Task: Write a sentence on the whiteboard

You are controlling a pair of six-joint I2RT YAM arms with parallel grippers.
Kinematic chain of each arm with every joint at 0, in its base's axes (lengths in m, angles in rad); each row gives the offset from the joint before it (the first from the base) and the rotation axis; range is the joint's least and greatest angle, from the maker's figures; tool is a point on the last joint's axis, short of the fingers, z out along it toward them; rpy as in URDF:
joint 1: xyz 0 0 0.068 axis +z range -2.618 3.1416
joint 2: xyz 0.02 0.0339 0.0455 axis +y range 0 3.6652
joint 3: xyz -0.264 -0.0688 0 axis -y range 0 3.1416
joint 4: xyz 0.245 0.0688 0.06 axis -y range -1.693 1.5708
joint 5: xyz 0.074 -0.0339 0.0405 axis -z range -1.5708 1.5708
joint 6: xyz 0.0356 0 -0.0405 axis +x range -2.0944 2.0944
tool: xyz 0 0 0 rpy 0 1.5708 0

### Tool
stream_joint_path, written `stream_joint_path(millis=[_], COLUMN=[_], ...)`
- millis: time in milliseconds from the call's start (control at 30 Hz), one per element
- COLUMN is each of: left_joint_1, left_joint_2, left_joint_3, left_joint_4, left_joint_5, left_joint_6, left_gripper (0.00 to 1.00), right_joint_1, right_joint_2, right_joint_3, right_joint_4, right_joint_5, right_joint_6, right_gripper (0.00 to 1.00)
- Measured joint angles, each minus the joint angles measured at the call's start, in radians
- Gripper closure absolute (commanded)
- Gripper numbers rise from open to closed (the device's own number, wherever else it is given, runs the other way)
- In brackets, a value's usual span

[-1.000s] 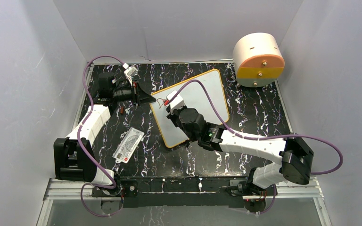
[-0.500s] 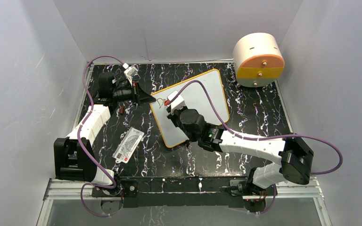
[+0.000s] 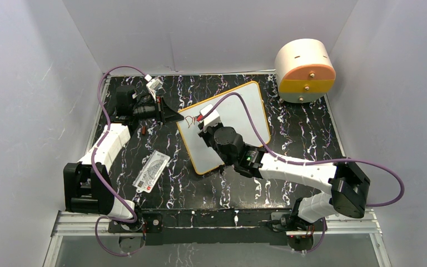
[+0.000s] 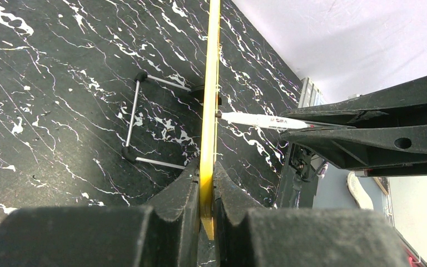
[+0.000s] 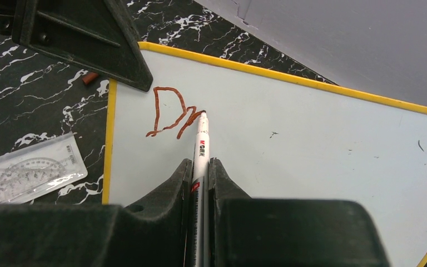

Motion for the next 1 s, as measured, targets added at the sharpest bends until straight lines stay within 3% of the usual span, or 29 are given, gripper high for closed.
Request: stream_joint_path(millis=[1000], left_joint_1=[0.000], left_joint_2=[0.000], left_joint_3=[0.000], left_joint_4=[0.000], left_joint_5=[0.002], left_joint_6=[0.000], left_gripper=[1.00], right_joint_1=[-0.009], right_joint_2=[-0.031], right_joint_3=[-0.015], right_joint_4=[-0.031], right_joint_5=[0.004], right_joint_6=[0.011], right_gripper=[1.00])
